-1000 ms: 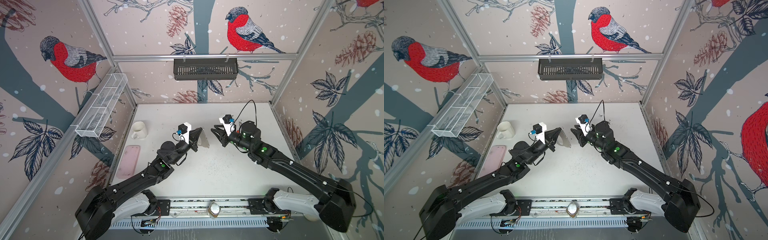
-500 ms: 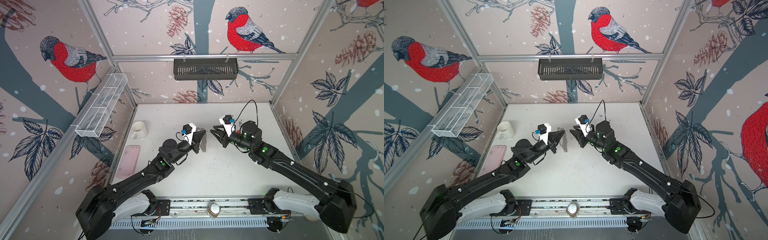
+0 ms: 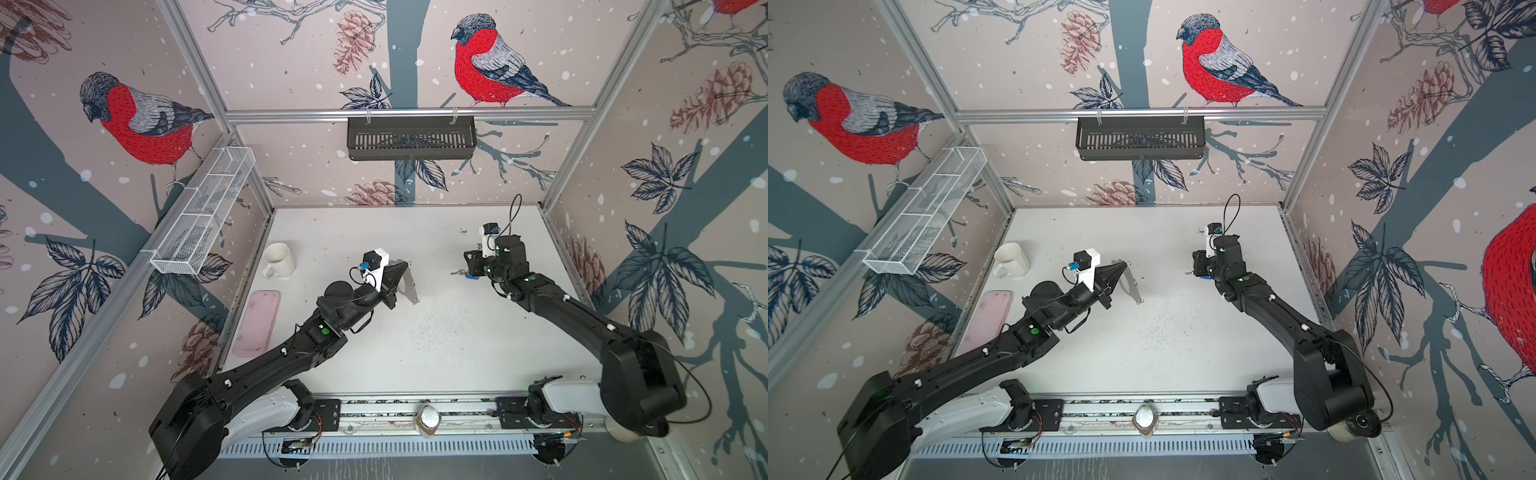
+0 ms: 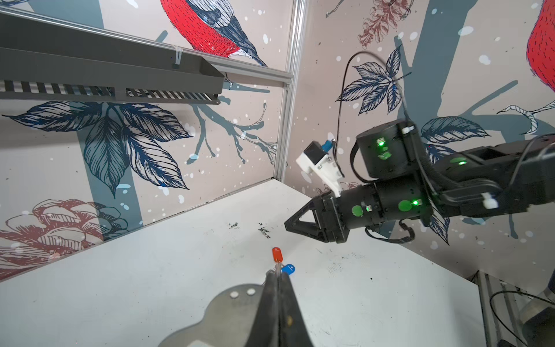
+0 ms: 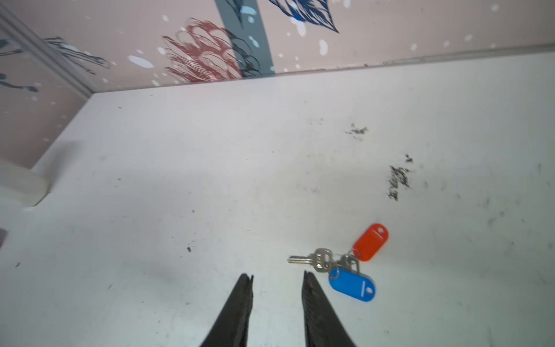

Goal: Put the keys on the keyring
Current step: 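Lower the right gripper and grasp the blue-tagged key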

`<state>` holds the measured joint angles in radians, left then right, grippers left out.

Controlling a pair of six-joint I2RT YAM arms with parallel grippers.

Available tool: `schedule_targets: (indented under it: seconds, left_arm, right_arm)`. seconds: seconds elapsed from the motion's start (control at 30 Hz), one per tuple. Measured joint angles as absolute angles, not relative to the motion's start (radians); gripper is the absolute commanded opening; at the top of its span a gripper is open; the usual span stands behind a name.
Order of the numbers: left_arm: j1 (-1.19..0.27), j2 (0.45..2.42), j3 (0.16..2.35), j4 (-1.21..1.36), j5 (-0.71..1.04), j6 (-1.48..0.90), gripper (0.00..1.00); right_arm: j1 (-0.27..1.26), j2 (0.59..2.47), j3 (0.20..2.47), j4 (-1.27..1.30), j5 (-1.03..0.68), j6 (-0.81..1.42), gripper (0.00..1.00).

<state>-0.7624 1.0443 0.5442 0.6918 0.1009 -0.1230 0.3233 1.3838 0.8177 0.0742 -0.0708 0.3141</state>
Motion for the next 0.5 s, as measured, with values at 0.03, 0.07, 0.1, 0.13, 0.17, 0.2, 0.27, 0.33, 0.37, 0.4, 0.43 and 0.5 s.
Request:
schedule_targets:
  seconds: [0.03, 0.07, 0.1, 0.13, 0.17, 0.2, 0.27, 0.33, 0.37, 0.4, 0.43, 0.5]
  left_arm:
    - [-0.762, 1.039, 0.541, 0.692, 0.101, -0.123, 0.0]
    - [-0.762, 1.034, 0.537, 0.692, 0.1, -0.123, 0.0]
    - [-0.762, 1.028, 0.533, 0.692, 0.099, -0.123, 0.0]
    - [-0.762, 1.024, 0.53, 0.692, 0.097, -0.123, 0.0]
    - [-0.762, 1.018, 0.527, 0.692, 0.095, -0.123, 0.0]
    - [-0.762, 1.014, 0.525, 0.692, 0.092, -0.123, 0.0]
    - [-0.762, 1.005, 0.522, 0.691, 0.08, -0.123, 0.0]
    - [-0.762, 0.996, 0.517, 0.691, 0.076, -0.123, 0.0]
    - [-0.762, 0.992, 0.516, 0.69, 0.075, -0.123, 0.0]
    - [-0.762, 0.989, 0.514, 0.688, 0.075, -0.123, 0.0]
    - [-0.762, 0.984, 0.513, 0.685, 0.074, -0.123, 0.0]
    - [-0.762, 0.976, 0.512, 0.683, 0.071, -0.123, 0.0]
  right_arm:
    - [0.313, 1.409, 0.82, 0.07, -0.065, 0.315, 0.33]
    - [0.306, 1.439, 0.825, 0.066, -0.045, 0.316, 0.33]
    - [0.303, 1.472, 0.834, 0.06, -0.028, 0.318, 0.33]
    - [0.303, 1.502, 0.844, 0.058, -0.026, 0.318, 0.33]
    - [0.303, 1.538, 0.855, 0.057, -0.017, 0.318, 0.32]
    - [0.303, 1.574, 0.868, 0.054, -0.001, 0.319, 0.31]
    - [0.303, 1.642, 0.894, 0.053, 0.011, 0.322, 0.28]
    - [0.303, 1.7, 0.919, 0.048, 0.025, 0.337, 0.26]
    - [0.303, 1.726, 0.928, 0.046, 0.029, 0.338, 0.26]
    - [0.303, 1.743, 0.931, 0.045, 0.034, 0.342, 0.25]
    - [0.303, 1.755, 0.933, 0.045, 0.037, 0.345, 0.25]
    - [0.303, 1.773, 0.933, 0.045, 0.046, 0.363, 0.25]
